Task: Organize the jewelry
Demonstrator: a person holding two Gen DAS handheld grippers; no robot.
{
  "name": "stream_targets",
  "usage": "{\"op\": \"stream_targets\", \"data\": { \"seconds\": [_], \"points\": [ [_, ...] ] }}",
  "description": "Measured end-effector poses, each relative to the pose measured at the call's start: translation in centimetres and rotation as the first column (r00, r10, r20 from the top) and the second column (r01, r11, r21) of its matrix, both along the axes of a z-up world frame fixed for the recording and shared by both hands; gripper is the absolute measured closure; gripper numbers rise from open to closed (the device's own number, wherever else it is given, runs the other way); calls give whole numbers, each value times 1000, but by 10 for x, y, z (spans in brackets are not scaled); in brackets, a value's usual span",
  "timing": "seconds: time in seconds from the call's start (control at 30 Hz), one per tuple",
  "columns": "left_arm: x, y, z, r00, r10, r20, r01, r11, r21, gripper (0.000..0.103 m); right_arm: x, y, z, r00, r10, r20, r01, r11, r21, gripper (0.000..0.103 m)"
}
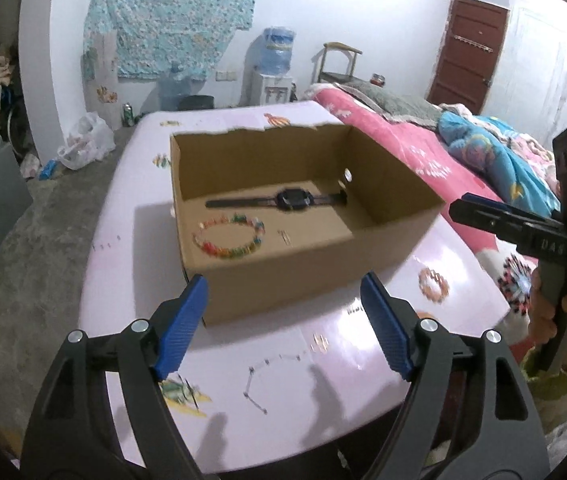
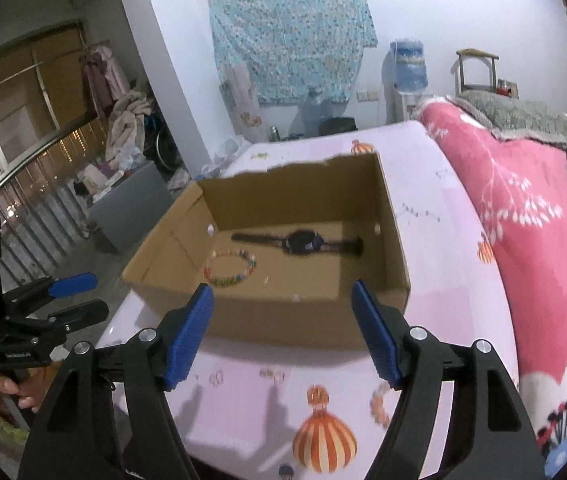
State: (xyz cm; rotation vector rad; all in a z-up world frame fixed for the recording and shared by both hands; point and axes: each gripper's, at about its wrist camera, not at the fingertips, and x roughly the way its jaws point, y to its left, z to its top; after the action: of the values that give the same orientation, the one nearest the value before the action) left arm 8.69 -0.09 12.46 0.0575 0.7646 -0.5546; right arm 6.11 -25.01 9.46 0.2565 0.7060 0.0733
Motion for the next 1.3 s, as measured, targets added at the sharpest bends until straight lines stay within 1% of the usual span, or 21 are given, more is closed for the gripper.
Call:
{"op": "stream_targets", "data": {
  "seconds": [0.17, 0.43, 0.57, 0.67, 0.8, 0.83, 0.93, 1.07, 1.1, 1.2, 1.3],
  "points": [
    [-14, -7, -31, 997, -47, -55, 47, 999, 12, 28, -18, 11, -21, 998, 31, -52, -30, 999, 21, 33],
    [-28, -14, -74, 989, -91, -115, 97, 994, 50, 28, -30, 24, -71, 980, 52, -194, -36, 996, 85, 33],
    [-29, -20, -88, 987, -106, -120, 114, 991, 63, 28, -30, 28, -91, 967, 55, -251, -27, 993, 115, 33],
    [-26, -29, -89, 987, -129, -97, 136, 988, 73, 29, -28, 33, -98, 963, 64, -262, -32, 992, 124, 33],
    [-16, -44, -91, 983, -168, -78, 175, 980, 92, 38, -21, 41, -97, 968, 76, -239, -52, 993, 104, 33],
    [-13, -48, -91, 982, -172, -79, 179, 978, 103, 42, -20, 42, -97, 968, 79, -236, -57, 993, 100, 33],
    [-4, -58, -97, 978, -188, -94, 200, 969, 145, 51, -16, 47, -98, 969, 87, -232, -69, 994, 87, 33],
    [3, -68, -105, 970, -214, -118, 232, 958, 170, 62, -10, 48, -98, 968, 97, -230, -80, 993, 82, 33],
    [5, -70, -108, 968, -217, -128, 238, 954, 182, 68, -10, 48, -98, 968, 98, -230, -81, 993, 81, 33],
    [8, -75, -116, 967, -210, -143, 237, 948, 211, 79, -7, 46, -98, 968, 101, -229, -85, 993, 78, 33],
    [8, -78, -116, 966, -221, -132, 247, 942, 226, 80, -5, 44, -100, 968, 100, -230, -84, 993, 77, 33]
  ]
}}
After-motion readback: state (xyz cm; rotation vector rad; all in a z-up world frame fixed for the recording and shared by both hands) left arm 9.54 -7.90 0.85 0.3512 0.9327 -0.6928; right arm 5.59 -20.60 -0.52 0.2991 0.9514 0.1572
